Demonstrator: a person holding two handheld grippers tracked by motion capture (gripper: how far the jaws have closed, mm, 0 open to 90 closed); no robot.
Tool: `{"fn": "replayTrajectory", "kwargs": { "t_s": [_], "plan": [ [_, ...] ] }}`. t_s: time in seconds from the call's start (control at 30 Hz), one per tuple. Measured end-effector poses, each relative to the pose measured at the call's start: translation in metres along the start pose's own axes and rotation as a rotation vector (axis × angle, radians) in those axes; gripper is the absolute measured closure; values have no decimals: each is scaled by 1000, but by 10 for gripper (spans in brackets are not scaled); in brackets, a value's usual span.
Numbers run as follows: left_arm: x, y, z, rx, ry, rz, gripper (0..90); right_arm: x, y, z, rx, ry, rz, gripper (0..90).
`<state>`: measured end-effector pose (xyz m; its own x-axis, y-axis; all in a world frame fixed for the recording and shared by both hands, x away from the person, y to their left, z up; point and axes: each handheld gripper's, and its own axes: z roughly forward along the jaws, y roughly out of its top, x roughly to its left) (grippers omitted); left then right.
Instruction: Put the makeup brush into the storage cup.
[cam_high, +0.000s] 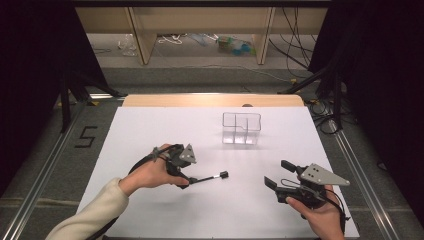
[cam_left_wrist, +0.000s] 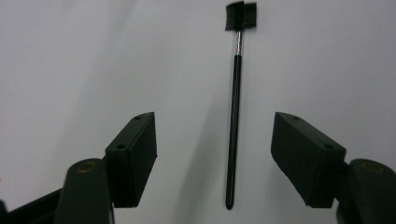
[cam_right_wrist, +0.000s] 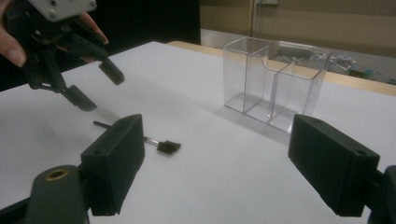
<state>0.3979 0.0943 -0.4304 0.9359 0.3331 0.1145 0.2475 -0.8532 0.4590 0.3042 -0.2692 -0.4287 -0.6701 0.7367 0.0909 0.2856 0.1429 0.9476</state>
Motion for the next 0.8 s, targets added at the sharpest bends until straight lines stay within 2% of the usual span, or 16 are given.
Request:
{"fn": "replayTrajectory", "kwargs": {
  "t_s": [0.07, 0.23, 0.33, 0.5, 0.53, 0.57, 0.63, 0.73, 0.77, 0.8],
  "plan": [
    [2, 7, 9, 105, -20, 48, 338, 0, 0, 0, 1, -4, 0, 200],
    [3, 19, 26, 190, -51, 67, 381, -1, 0, -1, 13, -8, 3, 202],
    [3, 26, 32, 220, -48, 84, 401, -1, 0, 0, 11, 3, 5, 203],
    [1, 33, 39, 261, -78, 57, 442, -1, -1, -1, 20, -4, 16, 208],
    [1, 34, 40, 267, -83, 48, 445, -2, 0, -1, 26, -11, 1, 208],
    [0, 34, 41, 274, -89, 51, 446, -1, 0, -1, 30, -9, 11, 209],
    [0, 35, 44, 288, -100, 53, 458, -1, 0, -1, 28, -8, 1, 212],
    [-1, 35, 48, 317, -137, 70, 462, -1, -1, -1, 30, -7, 0, 215],
    [-2, 35, 49, 320, -150, 62, 468, -1, 0, -3, 52, -9, -3, 215],
    [-2, 36, 50, 323, -151, 72, 482, -1, -1, 0, 21, 5, 7, 217]
  ]
}}
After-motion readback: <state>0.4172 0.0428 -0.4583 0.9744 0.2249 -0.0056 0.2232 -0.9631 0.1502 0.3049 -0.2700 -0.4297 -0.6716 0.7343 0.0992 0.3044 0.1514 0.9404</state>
